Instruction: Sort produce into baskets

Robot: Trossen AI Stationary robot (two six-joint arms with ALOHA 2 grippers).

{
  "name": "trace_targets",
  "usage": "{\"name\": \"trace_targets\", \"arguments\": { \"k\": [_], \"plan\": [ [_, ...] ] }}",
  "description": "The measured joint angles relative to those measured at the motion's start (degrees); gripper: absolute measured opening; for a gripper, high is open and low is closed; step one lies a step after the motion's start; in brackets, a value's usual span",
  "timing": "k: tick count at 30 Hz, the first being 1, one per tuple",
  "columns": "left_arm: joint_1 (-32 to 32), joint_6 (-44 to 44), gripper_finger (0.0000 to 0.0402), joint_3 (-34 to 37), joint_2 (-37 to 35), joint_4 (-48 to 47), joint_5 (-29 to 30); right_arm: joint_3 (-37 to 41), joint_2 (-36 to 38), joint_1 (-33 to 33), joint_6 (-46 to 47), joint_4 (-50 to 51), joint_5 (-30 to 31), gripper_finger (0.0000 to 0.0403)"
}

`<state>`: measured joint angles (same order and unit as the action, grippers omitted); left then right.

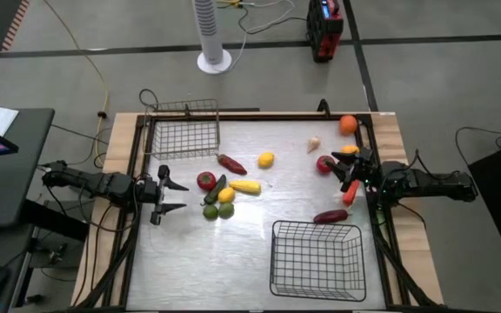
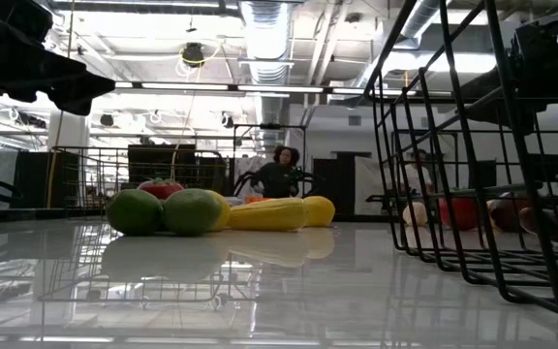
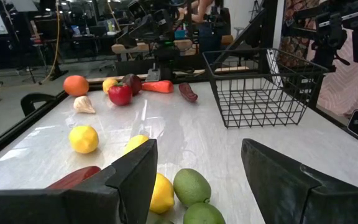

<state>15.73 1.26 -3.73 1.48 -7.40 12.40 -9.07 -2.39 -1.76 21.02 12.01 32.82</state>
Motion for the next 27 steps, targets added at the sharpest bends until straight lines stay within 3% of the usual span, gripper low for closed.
{"name": "trace_targets", "arguments": {
  "k": [16, 20, 27],
  "plan": [
    [0.0, 3.6, 0.0223, 0.1, 0.0, 0.8, 0.5, 0.0, 0.0, 0.0, 0.0, 0.0, 0.0, 0.0260],
    [0.0, -5.7, 0.0223, 0.1, 0.0, 2.7, -1.3, 0.0, 0.0, 0.0, 0.0, 0.0, 0.0, 0.0260],
    [0.0, -9.6, 0.0223, 0.1, 0.0, 15.7, -0.1, 0.0, 0.0, 0.0, 0.0, 0.0, 0.0, 0.0260]
  ]
}}
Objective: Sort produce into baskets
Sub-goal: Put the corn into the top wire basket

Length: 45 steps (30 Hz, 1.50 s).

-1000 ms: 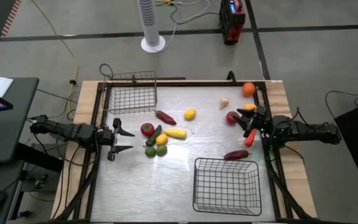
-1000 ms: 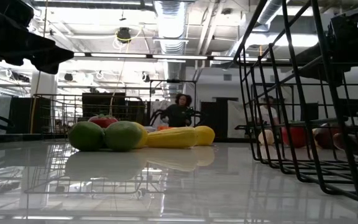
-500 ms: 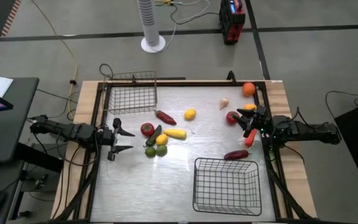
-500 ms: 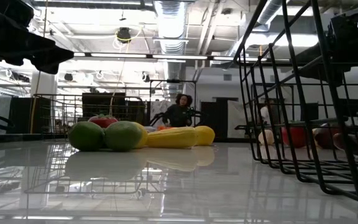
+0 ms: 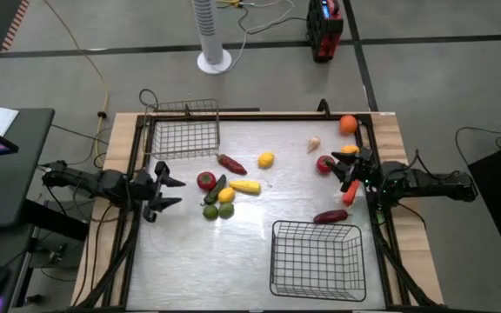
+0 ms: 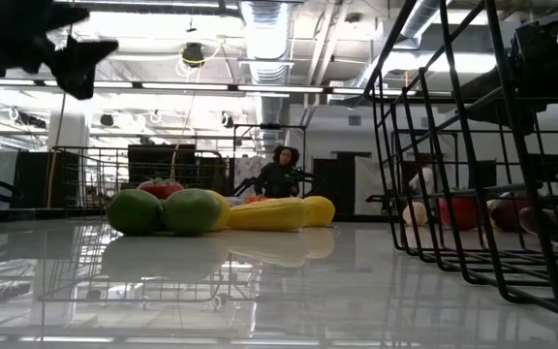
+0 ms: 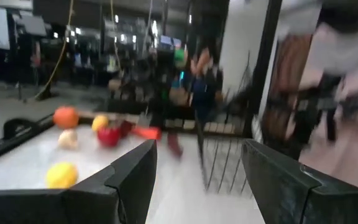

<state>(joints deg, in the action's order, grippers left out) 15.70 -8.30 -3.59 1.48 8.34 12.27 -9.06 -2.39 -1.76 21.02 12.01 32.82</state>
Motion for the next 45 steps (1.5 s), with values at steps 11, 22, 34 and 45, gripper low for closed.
{"name": "trace_targets", "arguments": {
  "k": [11, 22, 34, 45],
  "plan": [
    [0.0, -1.8, 0.0223, 0.0, 0.0, 6.6, 5.6, 0.0, 0.0, 0.0, 0.0, -0.8, 0.0, 0.0260],
    [0.0, -1.8, 0.0223, -0.1, 0.0, 6.6, 12.5, 0.0, 0.0, 2.3, 0.0, -6.5, 0.3, 0.0260],
    [-1.0, 4.7, 0.0223, -3.2, 5.2, 21.3, 22.0, -0.9, -13.2, 5.7, -5.9, -21.0, -13.1, 0.0260],
    [-5.9, 1.3, 0.0223, -16.5, 29.9, 16.7, 21.4, -12.8, -51.9, 5.2, -5.2, -30.2, -16.6, 0.0260]
  ]
}}
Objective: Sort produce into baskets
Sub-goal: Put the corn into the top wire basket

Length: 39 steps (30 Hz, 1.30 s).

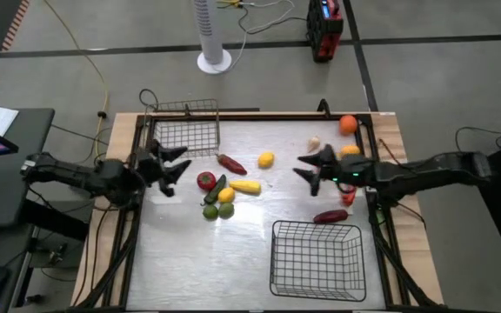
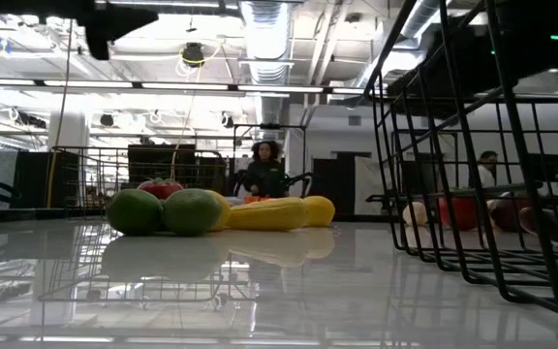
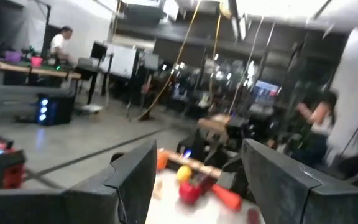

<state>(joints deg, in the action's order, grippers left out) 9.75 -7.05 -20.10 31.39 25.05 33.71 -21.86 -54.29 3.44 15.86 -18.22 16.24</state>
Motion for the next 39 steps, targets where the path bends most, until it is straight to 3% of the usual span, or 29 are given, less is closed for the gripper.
{"name": "trace_targets", "arguments": {
  "k": [9, 16, 21, 29, 39],
  "plan": [
    [-0.6, 0.5, 0.0223, -6.5, 10.4, -0.7, -1.9, -17.8, -24.5, 1.2, -7.0, 5.2, -6.5, 0.0260],
    [-0.6, -0.3, 0.0223, -7.0, 9.4, -8.0, -3.4, -30.6, -39.3, 1.4, -7.6, 9.5, -10.6, 0.0260],
    [-0.6, -2.2, 0.0223, -7.0, 6.4, -12.2, -5.7, -42.4, -47.9, 0.4, -10.1, 22.4, -10.8, 0.0260],
    [-0.6, -4.5, 0.0223, -7.0, 4.1, -14.7, -12.2, -55.7, -58.3, 0.5, -14.9, 38.3, -10.3, 0.0265],
    [-0.5, -4.8, 0.0223, -6.9, 4.8, -15.4, -12.5, -58.6, -63.9, 0.8, -14.9, 42.8, -11.9, 0.0311]
  ]
}}
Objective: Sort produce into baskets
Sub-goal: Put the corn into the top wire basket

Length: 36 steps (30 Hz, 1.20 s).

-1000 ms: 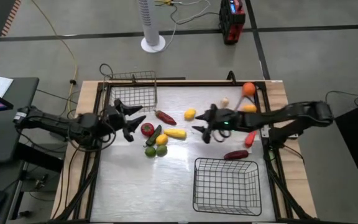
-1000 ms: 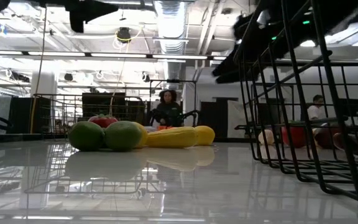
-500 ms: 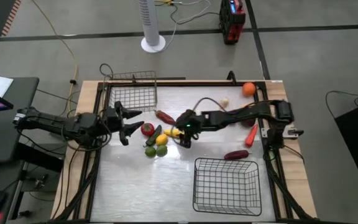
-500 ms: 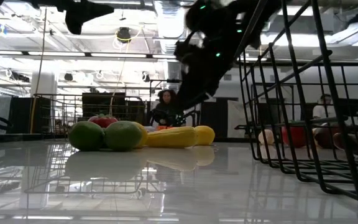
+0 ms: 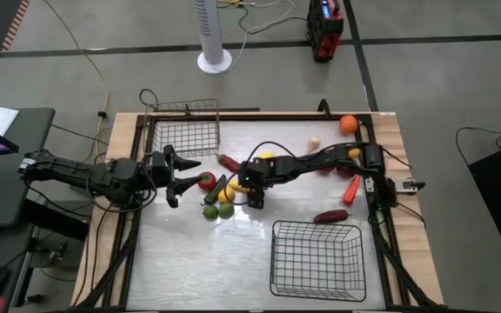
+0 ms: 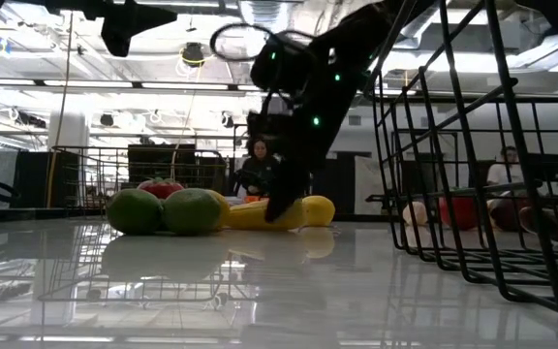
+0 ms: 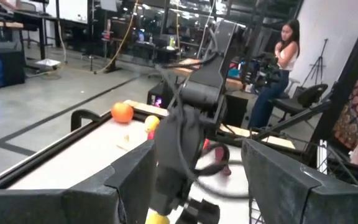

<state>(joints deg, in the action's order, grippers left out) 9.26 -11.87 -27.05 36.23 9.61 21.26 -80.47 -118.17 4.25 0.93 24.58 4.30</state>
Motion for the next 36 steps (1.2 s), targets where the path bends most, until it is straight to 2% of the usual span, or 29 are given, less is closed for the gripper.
{"name": "trace_targets", "arguments": {
  "k": [5, 12, 13, 17, 20, 23, 26, 28, 33, 36],
  "plan": [
    [0.3, 0.0, 0.0223, 0.0, 0.0, 0.0, 0.0, 0.0, -0.2, 0.1, 2.5, 1.8, 0.2, 0.0289],
    [0.6, 0.4, 0.0223, 0.0, 0.0, 0.2, -0.2, 0.0, 1.7, 0.0, 2.5, 2.7, 0.3, 0.0186],
    [0.6, 0.5, 0.0223, 0.0, 0.0, 0.2, -0.7, -0.1, 2.0, 0.0, 2.5, 2.6, 0.3, 0.0181],
    [0.6, 0.7, 0.0223, 0.0, -2.0, 0.1, -4.5, 0.0, 5.4, 0.0, 2.6, 6.8, 1.4, 0.0181],
    [1.2, 1.0, 0.0223, 0.0, -4.3, -0.3, -5.4, 0.0, 9.6, -0.2, 3.7, 9.2, 6.5, 0.0181],
    [1.8, 2.6, 0.0223, 0.0, -5.3, -1.5, -3.3, 0.0, 13.1, -0.7, 3.2, 7.9, 12.9, 0.0190],
    [1.8, 4.0, 0.0223, 0.2, -5.2, -2.2, 0.9, 0.0, 15.4, 0.2, -0.9, 1.1, 15.0, 0.0212],
    [1.6, 5.6, 0.0223, 0.3, -5.1, -1.9, 4.2, -0.1, 15.9, 1.8, -3.5, -5.2, 14.0, 0.0216],
    [1.2, 9.3, 0.0223, 0.2, -5.2, -0.6, 13.5, -1.1, 13.8, 7.7, -6.7, -21.0, 2.5, 0.0202],
    [1.2, 10.8, 0.0223, 0.2, -5.2, -1.2, 16.5, -5.5, 10.2, 10.5, -7.6, -23.1, -2.1, 0.0198]
  ]
}}
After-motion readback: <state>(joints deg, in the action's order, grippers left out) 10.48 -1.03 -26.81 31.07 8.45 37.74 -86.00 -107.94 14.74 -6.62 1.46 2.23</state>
